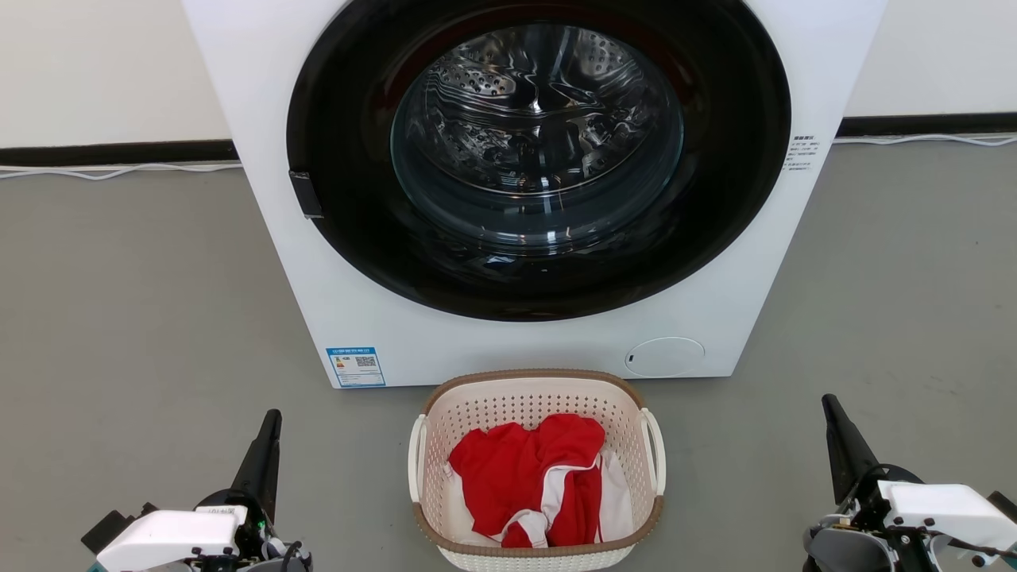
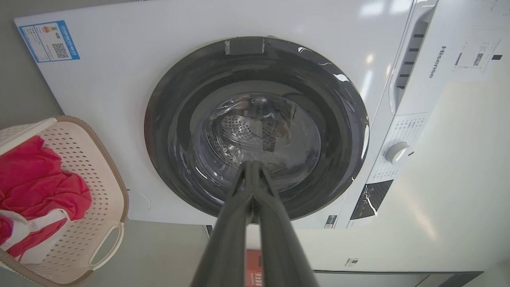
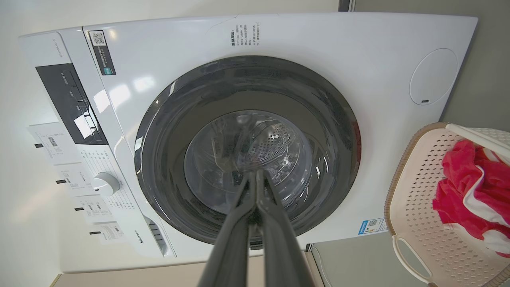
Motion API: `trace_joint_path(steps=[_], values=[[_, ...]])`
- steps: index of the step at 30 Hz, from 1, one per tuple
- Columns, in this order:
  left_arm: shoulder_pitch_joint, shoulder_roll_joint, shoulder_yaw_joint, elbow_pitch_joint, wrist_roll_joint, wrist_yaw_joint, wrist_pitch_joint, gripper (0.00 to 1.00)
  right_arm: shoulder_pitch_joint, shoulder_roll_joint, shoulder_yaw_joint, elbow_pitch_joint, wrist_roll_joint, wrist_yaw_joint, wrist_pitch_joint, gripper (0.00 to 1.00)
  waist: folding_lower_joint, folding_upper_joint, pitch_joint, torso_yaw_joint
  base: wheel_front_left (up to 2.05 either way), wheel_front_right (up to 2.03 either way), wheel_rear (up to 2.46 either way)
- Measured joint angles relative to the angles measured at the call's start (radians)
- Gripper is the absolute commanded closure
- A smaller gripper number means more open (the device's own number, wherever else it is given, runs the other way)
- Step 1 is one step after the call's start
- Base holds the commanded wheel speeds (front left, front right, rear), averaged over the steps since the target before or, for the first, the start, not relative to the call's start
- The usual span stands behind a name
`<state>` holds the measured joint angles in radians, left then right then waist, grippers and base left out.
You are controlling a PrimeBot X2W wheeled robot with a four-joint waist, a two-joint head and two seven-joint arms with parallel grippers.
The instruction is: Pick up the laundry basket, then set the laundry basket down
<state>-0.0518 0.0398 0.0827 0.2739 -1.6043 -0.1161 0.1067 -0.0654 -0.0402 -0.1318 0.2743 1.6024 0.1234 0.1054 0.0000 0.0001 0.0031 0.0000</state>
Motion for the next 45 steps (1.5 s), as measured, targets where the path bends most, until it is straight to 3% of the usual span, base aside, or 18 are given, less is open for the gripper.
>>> trace_joint_path(steps=[43, 44, 45], values=[[0.000, 0.000, 0.000, 0.000, 0.000, 0.000, 0.000, 1.00, 0.000, 0.000, 0.000, 0.000, 0.000, 0.000, 0.000, 1.00, 0.0000, 0.0000, 0.000, 0.000, 0.00, 0.00, 0.00], [0.000, 0.000, 0.000, 0.000, 0.000, 0.000, 0.000, 0.00, 0.000, 0.000, 0.000, 0.000, 0.000, 0.000, 0.000, 0.00, 0.0000, 0.0000, 0.000, 0.000, 0.00, 0.00, 0.00], [0.004, -0.002, 0.000, 0.009, 0.000, 0.002, -0.001, 0.00, 0.004, 0.001, 0.002, 0.008, 0.000, 0.000, 0.000, 0.00, 0.0000, 0.0000, 0.000, 0.000, 0.00, 0.00, 0.00]])
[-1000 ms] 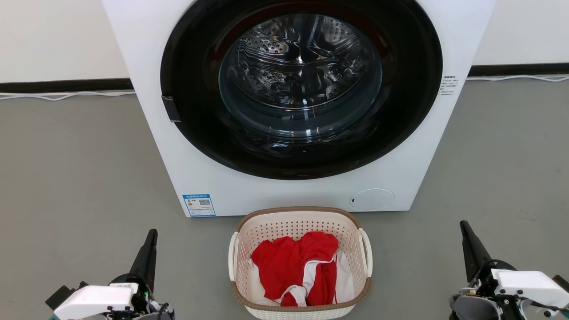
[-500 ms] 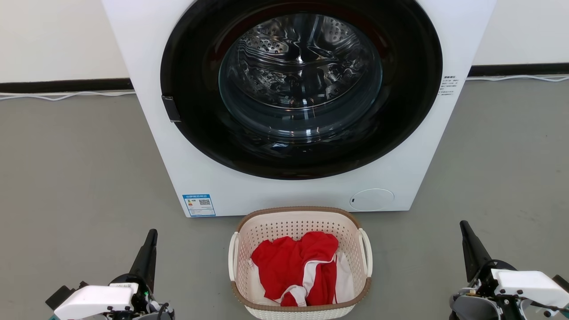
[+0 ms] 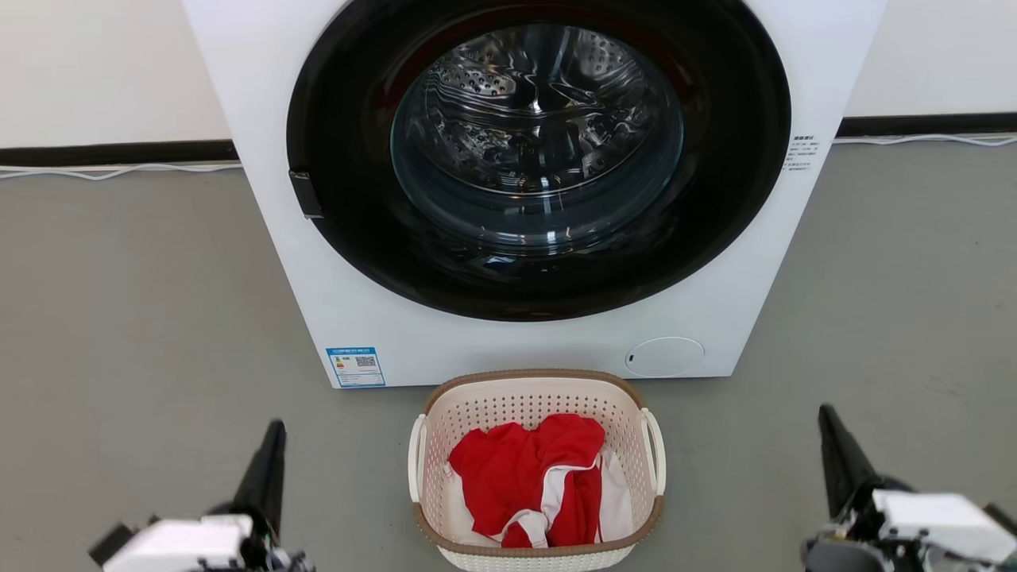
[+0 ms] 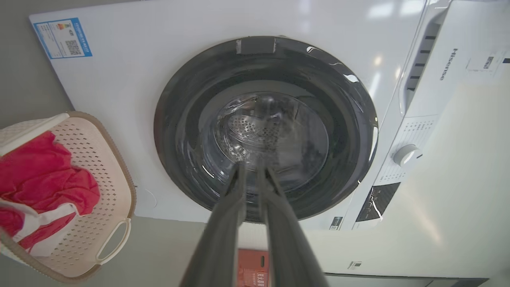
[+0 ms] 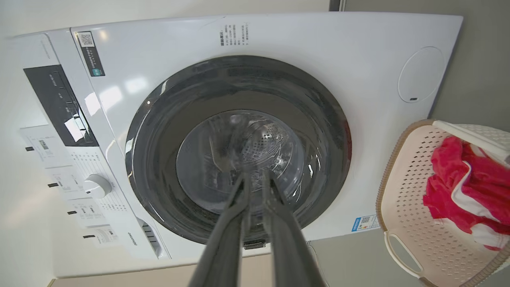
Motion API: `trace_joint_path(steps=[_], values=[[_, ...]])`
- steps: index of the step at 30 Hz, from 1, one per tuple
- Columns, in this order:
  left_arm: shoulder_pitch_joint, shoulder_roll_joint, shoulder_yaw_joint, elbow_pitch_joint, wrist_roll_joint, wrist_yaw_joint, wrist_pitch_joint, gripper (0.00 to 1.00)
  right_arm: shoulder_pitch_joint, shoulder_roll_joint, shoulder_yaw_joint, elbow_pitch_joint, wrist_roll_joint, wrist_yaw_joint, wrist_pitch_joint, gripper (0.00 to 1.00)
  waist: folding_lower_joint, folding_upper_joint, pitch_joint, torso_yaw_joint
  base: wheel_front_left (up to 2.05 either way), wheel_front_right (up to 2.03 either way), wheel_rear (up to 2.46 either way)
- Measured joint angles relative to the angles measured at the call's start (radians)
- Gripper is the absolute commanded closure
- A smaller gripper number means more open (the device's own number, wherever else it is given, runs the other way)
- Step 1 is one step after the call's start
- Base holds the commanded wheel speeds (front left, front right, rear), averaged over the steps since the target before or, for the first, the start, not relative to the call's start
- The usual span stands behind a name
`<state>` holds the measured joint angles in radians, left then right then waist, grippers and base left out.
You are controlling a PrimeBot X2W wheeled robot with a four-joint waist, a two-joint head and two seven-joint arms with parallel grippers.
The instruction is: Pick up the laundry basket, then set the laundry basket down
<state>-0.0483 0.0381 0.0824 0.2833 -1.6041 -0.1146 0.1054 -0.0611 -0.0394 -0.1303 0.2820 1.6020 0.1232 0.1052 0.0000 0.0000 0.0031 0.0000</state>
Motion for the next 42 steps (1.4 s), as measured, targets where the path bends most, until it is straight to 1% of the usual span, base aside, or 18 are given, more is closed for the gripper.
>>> trace_joint_path(steps=[5, 15, 22, 32, 42], values=[[0.048, -0.009, -0.005, 0.046, 0.000, 0.001, -0.004, 0.00, 0.042, 0.011, 0.004, 0.044, 0.000, -0.001, -0.001, 0.00, -0.0001, 0.0000, 0.001, 0.000, 0.00, 0.00, 0.00], [0.048, -0.008, -0.025, 0.045, 0.006, 0.001, -0.034, 0.00, 0.040, 0.011, 0.013, 0.026, -0.031, -0.001, -0.028, 0.00, 0.0003, 0.0000, 0.000, 0.000, 0.00, 0.00, 0.00], [0.048, -0.008, -0.035, 0.046, 0.052, 0.001, -0.050, 0.00, 0.041, 0.011, 0.020, 0.019, -0.089, -0.001, -0.045, 0.00, 0.0002, 0.0000, 0.000, 0.000, 0.00, 0.00, 0.00], [0.048, -0.007, -0.042, 0.051, 0.135, 0.001, -0.084, 0.00, 0.041, 0.011, 0.030, 0.007, -0.243, -0.001, -0.077, 0.00, 0.0001, 0.0000, 0.000, 0.000, 0.00, 0.00, 0.00], [0.048, -0.007, -0.058, 0.050, 0.253, 0.007, -0.112, 0.00, 0.040, 0.008, 0.047, -0.005, -0.414, -0.001, -0.106, 0.00, 0.0002, 0.0000, 0.003, -0.003, 0.00, 0.00, 0.00]])
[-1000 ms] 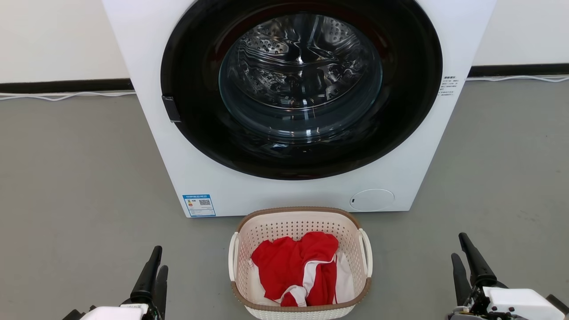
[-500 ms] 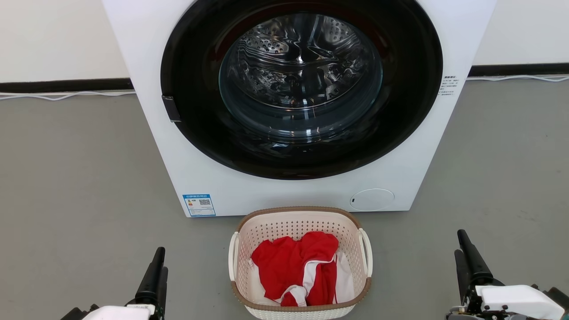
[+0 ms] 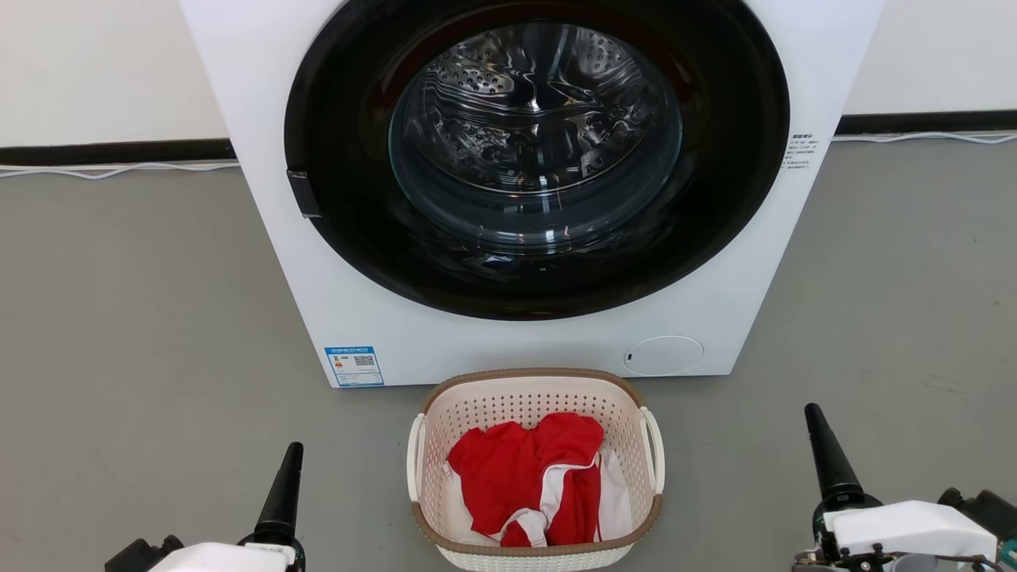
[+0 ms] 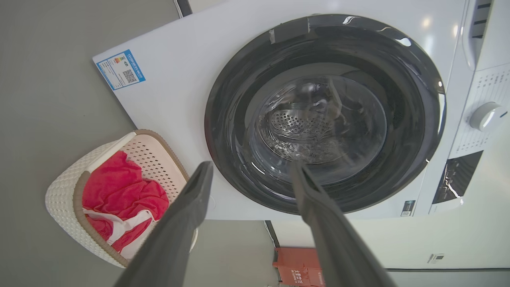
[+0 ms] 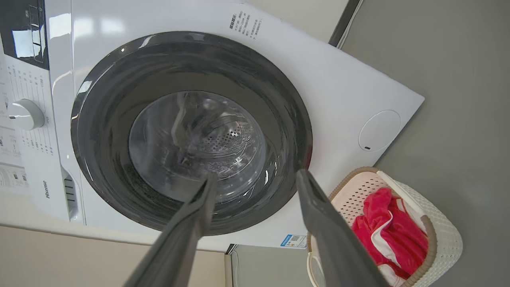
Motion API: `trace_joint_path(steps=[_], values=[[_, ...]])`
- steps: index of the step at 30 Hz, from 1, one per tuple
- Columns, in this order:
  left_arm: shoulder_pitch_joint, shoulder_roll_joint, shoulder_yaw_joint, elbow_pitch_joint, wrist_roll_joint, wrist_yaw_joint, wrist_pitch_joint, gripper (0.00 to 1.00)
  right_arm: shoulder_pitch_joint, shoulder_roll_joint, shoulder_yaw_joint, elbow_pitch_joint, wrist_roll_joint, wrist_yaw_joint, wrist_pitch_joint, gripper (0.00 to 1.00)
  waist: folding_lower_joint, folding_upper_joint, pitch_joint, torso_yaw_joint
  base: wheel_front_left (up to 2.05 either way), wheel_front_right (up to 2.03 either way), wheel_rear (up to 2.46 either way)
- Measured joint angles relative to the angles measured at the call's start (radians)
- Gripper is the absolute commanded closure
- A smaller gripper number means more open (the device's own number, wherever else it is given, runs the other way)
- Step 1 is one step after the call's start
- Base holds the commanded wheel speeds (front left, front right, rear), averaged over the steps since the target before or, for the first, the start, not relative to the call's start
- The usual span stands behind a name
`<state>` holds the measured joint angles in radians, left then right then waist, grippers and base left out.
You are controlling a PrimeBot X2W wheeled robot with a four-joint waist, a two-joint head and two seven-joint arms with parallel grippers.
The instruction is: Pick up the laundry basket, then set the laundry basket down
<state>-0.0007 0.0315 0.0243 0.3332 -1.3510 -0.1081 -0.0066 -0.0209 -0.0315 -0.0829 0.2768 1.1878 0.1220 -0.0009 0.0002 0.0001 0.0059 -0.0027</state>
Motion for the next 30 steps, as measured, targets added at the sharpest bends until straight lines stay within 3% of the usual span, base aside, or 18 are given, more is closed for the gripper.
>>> trace_joint_path(steps=[30], values=[[0.000, 0.002, -0.025, -0.017, 0.400, 0.030, -0.080, 0.00, -0.007, -0.039, 0.063, 0.016, -0.424, 0.001, -0.081, 0.00, -0.0001, 0.0000, -0.001, -0.002, 0.00, 0.00, 0.00]])
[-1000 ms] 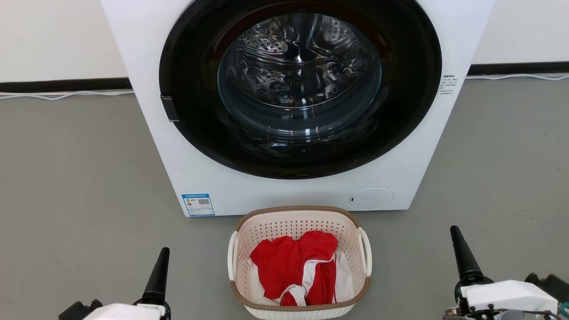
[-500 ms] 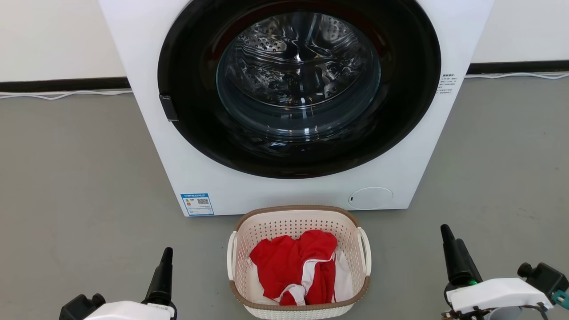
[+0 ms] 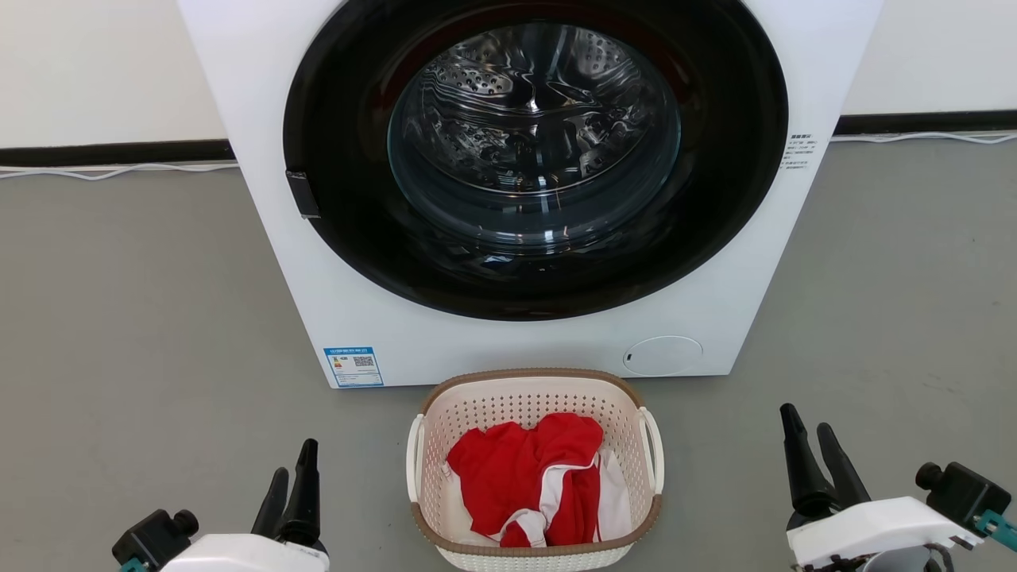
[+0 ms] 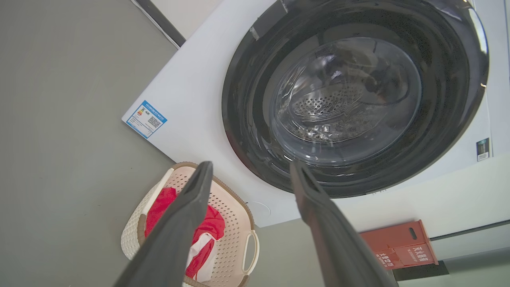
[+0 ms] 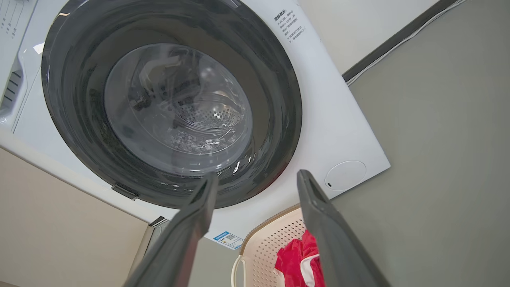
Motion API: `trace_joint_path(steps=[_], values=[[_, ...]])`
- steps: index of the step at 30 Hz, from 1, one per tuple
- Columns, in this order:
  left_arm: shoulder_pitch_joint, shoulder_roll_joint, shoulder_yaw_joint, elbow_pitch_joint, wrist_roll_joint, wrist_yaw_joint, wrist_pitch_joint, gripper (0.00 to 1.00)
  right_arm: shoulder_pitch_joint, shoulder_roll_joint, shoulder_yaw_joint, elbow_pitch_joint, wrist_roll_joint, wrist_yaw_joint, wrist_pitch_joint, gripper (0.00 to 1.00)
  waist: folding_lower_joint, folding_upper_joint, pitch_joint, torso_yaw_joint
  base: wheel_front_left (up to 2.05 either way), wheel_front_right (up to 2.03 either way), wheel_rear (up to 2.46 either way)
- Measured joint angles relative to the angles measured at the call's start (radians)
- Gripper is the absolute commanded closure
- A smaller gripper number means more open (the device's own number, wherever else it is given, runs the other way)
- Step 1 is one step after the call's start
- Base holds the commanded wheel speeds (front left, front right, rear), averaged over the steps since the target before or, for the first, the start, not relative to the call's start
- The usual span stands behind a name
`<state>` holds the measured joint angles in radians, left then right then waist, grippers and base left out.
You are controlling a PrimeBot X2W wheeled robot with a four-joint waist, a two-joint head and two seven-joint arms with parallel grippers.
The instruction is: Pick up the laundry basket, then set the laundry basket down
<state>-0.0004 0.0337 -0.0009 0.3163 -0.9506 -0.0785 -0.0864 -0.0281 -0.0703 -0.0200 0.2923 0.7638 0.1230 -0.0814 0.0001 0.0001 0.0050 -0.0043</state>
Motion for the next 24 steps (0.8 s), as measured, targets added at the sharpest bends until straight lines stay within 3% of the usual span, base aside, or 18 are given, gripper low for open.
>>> trace_joint_path(steps=[24], values=[[0.011, 0.002, -0.008, 0.000, 0.304, 0.008, -0.067, 0.00, -0.020, -0.014, 0.024, 0.041, -0.284, 0.000, -0.067, 0.00, 0.0000, 0.0000, 0.001, -0.004, 0.00, 0.00, 0.00]])
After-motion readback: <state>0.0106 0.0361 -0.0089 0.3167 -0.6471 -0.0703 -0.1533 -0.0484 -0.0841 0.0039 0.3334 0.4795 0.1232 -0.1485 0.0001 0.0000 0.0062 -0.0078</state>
